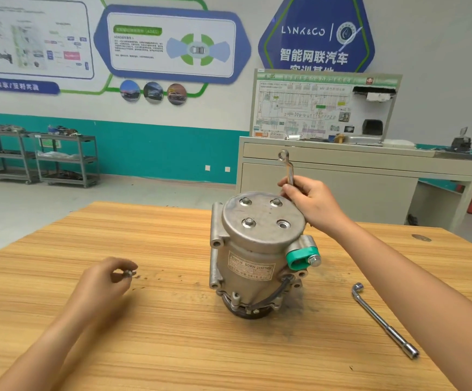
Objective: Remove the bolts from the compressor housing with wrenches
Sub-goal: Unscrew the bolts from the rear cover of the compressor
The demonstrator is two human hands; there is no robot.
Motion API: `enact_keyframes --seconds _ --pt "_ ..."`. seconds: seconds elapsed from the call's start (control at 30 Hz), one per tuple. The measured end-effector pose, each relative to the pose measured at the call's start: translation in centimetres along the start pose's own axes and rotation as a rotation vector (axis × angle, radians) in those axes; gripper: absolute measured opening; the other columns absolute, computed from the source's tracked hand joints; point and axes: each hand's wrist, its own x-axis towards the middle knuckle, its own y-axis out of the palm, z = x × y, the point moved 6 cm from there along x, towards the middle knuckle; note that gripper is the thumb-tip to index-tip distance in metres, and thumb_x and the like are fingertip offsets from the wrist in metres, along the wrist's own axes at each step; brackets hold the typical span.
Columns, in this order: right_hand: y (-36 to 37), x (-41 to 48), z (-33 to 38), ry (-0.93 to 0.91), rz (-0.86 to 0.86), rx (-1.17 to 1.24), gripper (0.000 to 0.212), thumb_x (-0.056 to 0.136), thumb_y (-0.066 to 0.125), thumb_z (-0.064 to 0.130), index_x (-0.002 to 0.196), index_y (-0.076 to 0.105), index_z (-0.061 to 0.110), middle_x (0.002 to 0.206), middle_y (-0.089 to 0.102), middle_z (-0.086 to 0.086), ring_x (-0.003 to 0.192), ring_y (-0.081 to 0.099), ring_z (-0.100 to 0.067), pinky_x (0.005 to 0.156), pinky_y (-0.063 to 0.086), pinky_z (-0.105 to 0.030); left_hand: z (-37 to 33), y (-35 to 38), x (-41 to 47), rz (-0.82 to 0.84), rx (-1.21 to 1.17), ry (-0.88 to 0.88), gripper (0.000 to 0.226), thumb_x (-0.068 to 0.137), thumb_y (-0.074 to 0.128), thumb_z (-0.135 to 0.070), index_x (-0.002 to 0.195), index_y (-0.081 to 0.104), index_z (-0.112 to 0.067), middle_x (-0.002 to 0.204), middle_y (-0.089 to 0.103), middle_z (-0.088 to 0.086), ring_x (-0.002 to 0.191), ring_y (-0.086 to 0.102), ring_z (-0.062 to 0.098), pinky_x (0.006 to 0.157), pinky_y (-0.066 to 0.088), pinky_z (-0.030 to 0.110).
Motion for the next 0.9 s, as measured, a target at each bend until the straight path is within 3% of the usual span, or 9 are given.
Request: enact_keyframes --seconds 0.07,0.2,0.37,0.43,0.53,0.63,0.73,0.83,0.9 --pt "0.3 0.0 0.3 -0.001 0.012 -0.002 0.015 0.093 0.049 0.012 0.088 0.060 0.022 0.074 0.060 0.012 0.074 0.055 -0.009 0.071 0.044 -0.027 1.9 0.9 -0.1 0.082 0.109 0.023 0.033 0.078 0.066 0.006 0.073 0.063 -0.026 0.084 0.066 -0.002 0.082 0.064 0.018 0.071 0.041 0.022" --pt "0.5 -0.1 0.8 0.014 0.030 -0.023 0.014 0.094 0.048 0.015 0.090 0.060 0.021 0.076 0.061 0.009 0.076 0.056 -0.012 0.070 0.045 -0.028 3.1 1.5 0.6 0.090 0.240 0.004 0.021 0.080 0.067 -0.002 0.076 0.069 -0.022 0.089 0.068 -0.001 0.086 0.060 0.017 0.075 0.040 0.027" --pt "0.5 -0.3 1.3 -0.008 0.026 -0.057 0.015 0.094 0.047 0.016 0.088 0.060 0.020 0.076 0.062 0.003 0.066 0.054 -0.011 0.051 0.043 -0.016 2.3 2.2 1.2 0.078 0.330 -0.003 0.009 0.082 0.067 -0.010 0.088 0.070 -0.016 0.105 0.065 0.001 0.097 0.061 0.023 0.077 0.043 0.032" --pt "0.5 -0.2 1.2 -0.012 0.032 -0.081 0.015 0.094 0.047 0.017 0.091 0.062 0.018 0.076 0.061 0.006 0.066 0.054 -0.008 0.052 0.042 -0.017 0.4 2.1 0.8 -0.035 0.210 0.034 0.013 0.083 0.069 -0.011 0.095 0.070 -0.012 0.116 0.061 0.003 0.099 0.059 0.024 0.078 0.041 0.033" --pt "0.5 -0.1 1.0 -0.012 0.039 -0.102 0.017 0.094 0.047 0.018 0.098 0.064 0.015 0.076 0.059 0.012 0.069 0.052 -0.003 0.060 0.041 -0.020 -5.3 1.9 0.0 -0.150 -0.128 0.166 0.027 0.085 0.067 -0.023 0.111 0.064 -0.018 0.122 0.056 -0.004 0.105 0.053 0.011 0.083 0.038 0.027" --pt "0.5 -0.1 1.0 -0.014 0.032 -0.107 0.016 0.094 0.047 0.017 0.095 0.063 0.016 0.078 0.061 0.008 0.072 0.054 -0.008 0.066 0.042 -0.024 -11.5 2.5 -0.5 -0.055 -0.463 0.217 0.042 0.085 0.060 -0.049 0.123 0.047 -0.036 0.125 0.048 -0.015 0.113 0.047 0.001 0.090 0.036 0.023" --pt "0.5 0.0 1.1 -0.014 0.041 -0.119 0.014 0.094 0.047 0.017 0.090 0.060 0.021 0.078 0.062 0.007 0.072 0.055 -0.010 0.064 0.042 -0.024 -16.0 3.9 -0.3 0.058 -0.561 0.237 0.062 0.083 0.051 -0.063 0.137 0.036 -0.036 0.133 0.038 -0.017 0.123 0.038 0.002 0.087 0.039 0.018" --pt "0.3 -0.1 1.1 -0.022 0.038 -0.149 0.015 0.094 0.047 0.017 0.090 0.062 0.017 0.079 0.064 0.004 0.075 0.057 -0.015 0.067 0.044 -0.029 -17.6 5.2 0.1 0.158 -0.595 0.219 0.070 0.076 0.041 -0.057 0.139 0.041 -0.025 0.141 0.040 -0.013 0.130 0.038 0.009 0.103 0.042 0.038" --pt "-0.1 -0.4 1.3 -0.040 -0.018 -0.223 0.017 0.095 0.046 0.019 0.091 0.061 0.015 0.080 0.065 0.003 0.077 0.060 -0.020 0.070 0.046 -0.034 -17.5 5.4 0.2 0.163 -0.582 0.230 0.064 0.080 0.049 -0.054 0.135 0.047 -0.022 0.140 0.045 -0.008 0.130 0.041 0.012 0.107 0.037 0.047"
